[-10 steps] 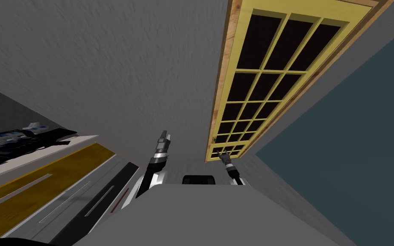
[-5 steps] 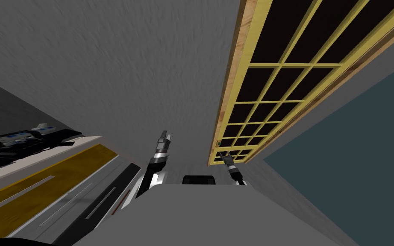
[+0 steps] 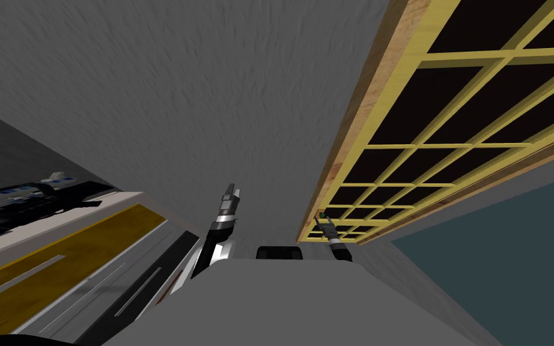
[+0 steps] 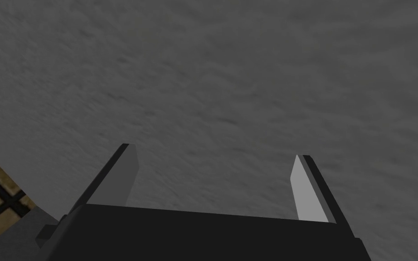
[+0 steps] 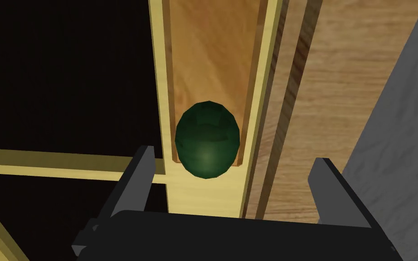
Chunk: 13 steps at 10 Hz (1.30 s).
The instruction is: Pull the door open
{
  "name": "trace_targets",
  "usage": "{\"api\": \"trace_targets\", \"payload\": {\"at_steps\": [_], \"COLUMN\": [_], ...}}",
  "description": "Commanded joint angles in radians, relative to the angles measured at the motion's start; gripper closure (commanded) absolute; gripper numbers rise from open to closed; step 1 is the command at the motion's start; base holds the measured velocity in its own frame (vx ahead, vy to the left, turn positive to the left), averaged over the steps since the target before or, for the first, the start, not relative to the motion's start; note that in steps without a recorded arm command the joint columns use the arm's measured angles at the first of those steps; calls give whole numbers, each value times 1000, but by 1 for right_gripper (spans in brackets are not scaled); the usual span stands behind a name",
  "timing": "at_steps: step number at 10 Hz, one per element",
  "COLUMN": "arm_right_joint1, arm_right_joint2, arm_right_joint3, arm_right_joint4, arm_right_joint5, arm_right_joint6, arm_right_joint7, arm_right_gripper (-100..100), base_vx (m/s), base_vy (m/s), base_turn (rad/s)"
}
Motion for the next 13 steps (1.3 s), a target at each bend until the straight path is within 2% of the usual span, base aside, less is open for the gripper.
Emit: {"api": "trace_targets", "payload": {"at_steps": [1,2,3,4,9,10,13], "arm_right_joint1": [-9,-6,2,2,2,0,-2], "arm_right_joint2": [-14,-21,-14,-14,-14,-17,-18], "arm_right_joint3": [-9,-16,-7,-7,-7,-6,1], "arm_right_joint4": [30,40,27,27,27,27,28], "arm_right_joint5": [-6,-12,-6,-6,-6,-18,-32], "arm_right_joint6": [-18,-26,-20,-20,-20,-19,-17], "arm_right_joint7": [-3,-6,-7,-7,-7,-44,-93], "arm_right_gripper": [-100,-100,-100,100,100,100,100], "base_vx": [117,62,18,-10,-2,-19,-28], "base_vy": [-16,13,11,-1,-6,-8,-13], "base_turn": [25,60,7,-14,-2,30,34]}}
